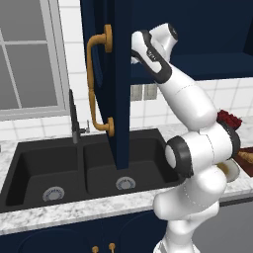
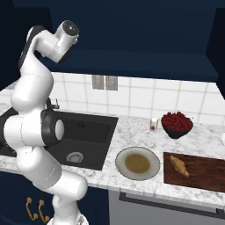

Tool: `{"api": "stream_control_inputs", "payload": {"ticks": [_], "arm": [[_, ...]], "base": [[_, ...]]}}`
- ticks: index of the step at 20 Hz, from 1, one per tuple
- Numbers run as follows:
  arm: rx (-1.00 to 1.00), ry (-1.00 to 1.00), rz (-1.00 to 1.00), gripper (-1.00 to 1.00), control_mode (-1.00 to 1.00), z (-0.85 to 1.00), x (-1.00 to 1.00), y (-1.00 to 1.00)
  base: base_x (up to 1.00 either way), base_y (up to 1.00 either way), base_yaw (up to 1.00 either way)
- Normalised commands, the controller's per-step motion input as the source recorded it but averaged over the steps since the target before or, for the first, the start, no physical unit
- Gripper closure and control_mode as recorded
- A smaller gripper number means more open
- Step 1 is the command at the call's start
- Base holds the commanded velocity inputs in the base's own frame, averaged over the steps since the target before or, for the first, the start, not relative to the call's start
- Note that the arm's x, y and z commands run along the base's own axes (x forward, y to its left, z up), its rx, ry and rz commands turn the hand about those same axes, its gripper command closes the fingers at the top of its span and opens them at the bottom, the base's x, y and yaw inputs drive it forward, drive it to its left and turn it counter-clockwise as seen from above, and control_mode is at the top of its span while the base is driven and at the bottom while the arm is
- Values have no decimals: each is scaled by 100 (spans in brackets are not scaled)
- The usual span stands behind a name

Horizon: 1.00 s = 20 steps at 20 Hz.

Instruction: From the different types of pastries on the counter, select a croissant and place it on the cutting board. Then retrieve a jar of jam from the cabinet and place it alongside the croissant on the cutting board.

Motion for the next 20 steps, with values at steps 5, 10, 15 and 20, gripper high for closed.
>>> {"api": "stream_control_inputs", "payload": {"ticks": [5,10,15,20], "arm": [[15,22,-19,-100,-100,39,-40,41],[14,20,-18,-100,-100,40,-44,58],[15,18,-19,-100,-100,57,-31,60],[7,26,-20,-100,-100,14,4,91]], "base": [[0,0,0],[0,0,0],[0,0,0],[0,0,0]]}}
